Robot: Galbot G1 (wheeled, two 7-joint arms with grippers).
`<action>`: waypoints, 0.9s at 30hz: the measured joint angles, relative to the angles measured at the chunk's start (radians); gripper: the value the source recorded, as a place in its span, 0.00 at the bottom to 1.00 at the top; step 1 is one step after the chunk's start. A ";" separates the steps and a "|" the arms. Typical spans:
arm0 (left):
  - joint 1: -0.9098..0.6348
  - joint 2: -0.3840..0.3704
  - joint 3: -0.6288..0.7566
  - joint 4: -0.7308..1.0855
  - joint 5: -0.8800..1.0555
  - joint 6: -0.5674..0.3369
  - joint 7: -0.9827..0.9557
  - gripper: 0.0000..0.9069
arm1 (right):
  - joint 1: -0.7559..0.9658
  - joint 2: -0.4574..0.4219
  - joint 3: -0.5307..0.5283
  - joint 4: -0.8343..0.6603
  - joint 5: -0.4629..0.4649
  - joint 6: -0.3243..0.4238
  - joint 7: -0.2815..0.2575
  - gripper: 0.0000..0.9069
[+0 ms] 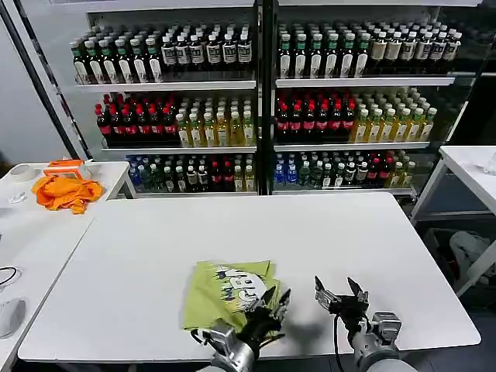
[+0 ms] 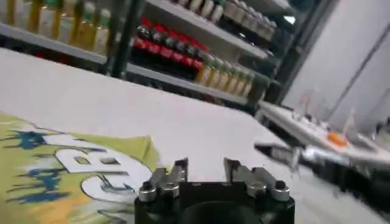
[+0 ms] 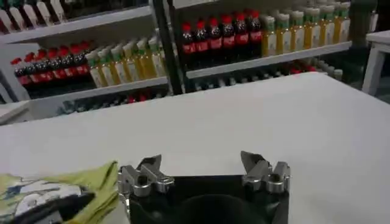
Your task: Fold and organize the clothes.
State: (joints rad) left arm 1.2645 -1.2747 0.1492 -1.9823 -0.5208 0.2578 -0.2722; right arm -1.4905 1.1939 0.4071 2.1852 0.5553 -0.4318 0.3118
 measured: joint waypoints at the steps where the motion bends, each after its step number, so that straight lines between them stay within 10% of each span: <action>1: -0.003 0.000 0.003 0.001 0.013 -0.003 0.001 1.00 | 0.002 0.000 -0.001 0.000 0.000 0.000 0.000 1.00; 27: 0.142 0.104 -0.482 -0.128 -0.229 0.159 -0.079 1.00 | 0.011 -0.006 -0.002 -0.005 -0.015 0.003 -0.009 1.00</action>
State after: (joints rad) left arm 1.4063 -1.1708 -0.3330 -2.1105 -0.7493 0.4164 -0.3508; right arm -1.4791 1.1878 0.4050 2.1802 0.5408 -0.4289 0.3024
